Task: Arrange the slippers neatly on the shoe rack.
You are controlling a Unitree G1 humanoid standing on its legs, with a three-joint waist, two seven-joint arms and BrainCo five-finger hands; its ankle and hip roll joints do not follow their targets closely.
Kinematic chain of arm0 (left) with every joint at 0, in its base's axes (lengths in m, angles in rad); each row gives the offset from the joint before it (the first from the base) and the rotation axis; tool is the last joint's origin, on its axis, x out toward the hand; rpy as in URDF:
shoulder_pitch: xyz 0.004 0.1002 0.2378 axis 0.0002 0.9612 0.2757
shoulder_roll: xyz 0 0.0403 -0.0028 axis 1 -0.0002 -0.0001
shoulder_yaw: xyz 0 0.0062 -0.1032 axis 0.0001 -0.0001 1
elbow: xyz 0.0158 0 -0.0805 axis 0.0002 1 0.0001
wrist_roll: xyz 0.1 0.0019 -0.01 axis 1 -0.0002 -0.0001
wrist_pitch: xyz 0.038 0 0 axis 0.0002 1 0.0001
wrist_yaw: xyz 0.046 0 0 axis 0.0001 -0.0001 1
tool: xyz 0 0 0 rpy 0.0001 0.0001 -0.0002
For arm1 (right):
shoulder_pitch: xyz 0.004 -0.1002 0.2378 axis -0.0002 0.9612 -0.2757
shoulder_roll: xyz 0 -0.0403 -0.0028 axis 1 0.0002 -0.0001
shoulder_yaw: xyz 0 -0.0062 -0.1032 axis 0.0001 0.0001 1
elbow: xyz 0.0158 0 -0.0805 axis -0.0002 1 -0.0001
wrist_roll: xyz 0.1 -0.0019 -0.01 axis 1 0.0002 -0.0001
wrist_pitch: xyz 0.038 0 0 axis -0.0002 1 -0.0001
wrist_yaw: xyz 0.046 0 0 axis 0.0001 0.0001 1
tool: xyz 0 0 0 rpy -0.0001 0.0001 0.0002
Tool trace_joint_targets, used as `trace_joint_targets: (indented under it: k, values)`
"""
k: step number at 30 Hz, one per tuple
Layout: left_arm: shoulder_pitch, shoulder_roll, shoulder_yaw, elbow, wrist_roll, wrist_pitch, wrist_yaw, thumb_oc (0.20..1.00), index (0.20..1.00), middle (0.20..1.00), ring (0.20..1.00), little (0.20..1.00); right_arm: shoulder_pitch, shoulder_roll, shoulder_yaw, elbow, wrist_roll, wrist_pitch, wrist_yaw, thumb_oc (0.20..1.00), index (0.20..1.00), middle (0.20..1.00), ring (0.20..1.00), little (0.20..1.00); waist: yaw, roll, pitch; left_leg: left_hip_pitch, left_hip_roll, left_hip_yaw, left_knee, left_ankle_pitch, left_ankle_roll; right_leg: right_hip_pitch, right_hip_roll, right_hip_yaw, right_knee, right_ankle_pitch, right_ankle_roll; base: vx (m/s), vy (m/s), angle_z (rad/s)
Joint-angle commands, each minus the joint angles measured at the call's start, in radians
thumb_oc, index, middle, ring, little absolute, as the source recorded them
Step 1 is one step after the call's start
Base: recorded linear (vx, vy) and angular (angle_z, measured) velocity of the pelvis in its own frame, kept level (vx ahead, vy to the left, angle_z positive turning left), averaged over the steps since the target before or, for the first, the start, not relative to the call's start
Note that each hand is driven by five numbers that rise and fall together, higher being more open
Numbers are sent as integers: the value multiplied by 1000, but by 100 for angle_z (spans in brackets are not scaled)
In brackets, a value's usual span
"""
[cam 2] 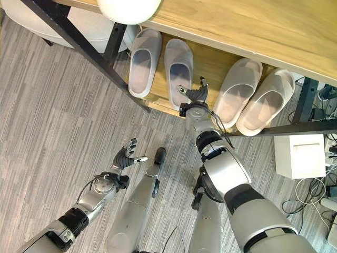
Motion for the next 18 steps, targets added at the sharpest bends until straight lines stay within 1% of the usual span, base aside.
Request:
trace_joint_targets:
  k: [1,5,8,10,12,13,14,16,17,18]
  values:
    - [-28,7,18,3,-7,-23,9,1000,1000,1000,1000,1000,-11,26,-23,-74,64,-36,49,1000,1000,1000,1000,1000,58,-12,6,3,-2,-3,89,-133,0,129,-33,6,-54,-14,53,32,-34,17]
    - [-35,5,10,8,-20,-23,11,1000,1000,1000,1000,1000,-66,-4,-40,-110,104,-57,35,1000,1000,1000,1000,1000,60,-13,2,13,-1,0,90,-135,2,132,-35,10,-46,-18,52,6,6,1]
    - [-33,-2,12,36,-14,-17,5,1000,1000,1000,1000,1000,-52,-62,-20,-157,58,-52,28,1000,1000,1000,1000,1000,40,-29,-2,39,12,15,74,-130,-3,144,-26,23,-65,-7,52,-5,4,-2]
    - [-20,3,28,33,-10,-13,-3,1000,1000,1000,1000,1000,16,-117,-2,-219,-14,-30,30,1000,1000,1000,1000,1000,16,-43,-7,71,27,29,55,-125,-7,162,-17,35,-85,1,50,-25,-9,-15]
    - [-12,3,37,46,-8,-7,-10,1000,1000,1000,1000,1000,54,-129,0,-234,-30,-21,44,1000,1000,1000,1000,1000,3,-50,-12,89,35,36,43,-121,-10,172,-12,43,-96,4,50,-16,-14,-23]
    - [-11,3,37,46,-8,-7,-10,1000,1000,1000,1000,1000,54,-129,0,-234,-30,-21,44,1000,1000,1000,1000,1000,3,-50,-12,90,35,37,42,-121,-10,173,-12,43,-96,5,49,-25,-34,-43]
    - [-2,6,44,60,2,-2,-25,1000,1000,1000,1000,1000,100,-152,6,-228,-67,-2,71,1000,1000,1000,1000,1000,-13,-57,-22,122,47,45,17,-113,-14,191,-3,52,-117,11,48,-23,-48,-37]
    - [3,7,51,76,11,2,-40,1000,1000,1000,1000,1000,144,-167,8,-213,-93,10,93,1000,1000,1000,1000,1000,-25,-61,-33,156,56,52,-13,-100,-19,213,2,57,-145,19,47,-7,-63,-31]
    - [6,8,62,93,22,6,-55,1000,1000,1000,1000,1000,198,-173,23,-241,-132,17,111,1000,1000,1000,1000,1000,-37,-65,-48,190,65,59,-40,-90,-22,231,8,63,-165,26,46,5,-40,-27]
    - [6,8,62,93,22,6,-55,1000,1000,1000,1000,1000,199,-173,23,-242,-132,17,111,1000,1000,1000,1000,1000,-39,-65,-51,188,65,58,-45,-84,-22,229,8,61,-169,30,46,41,-66,-18]
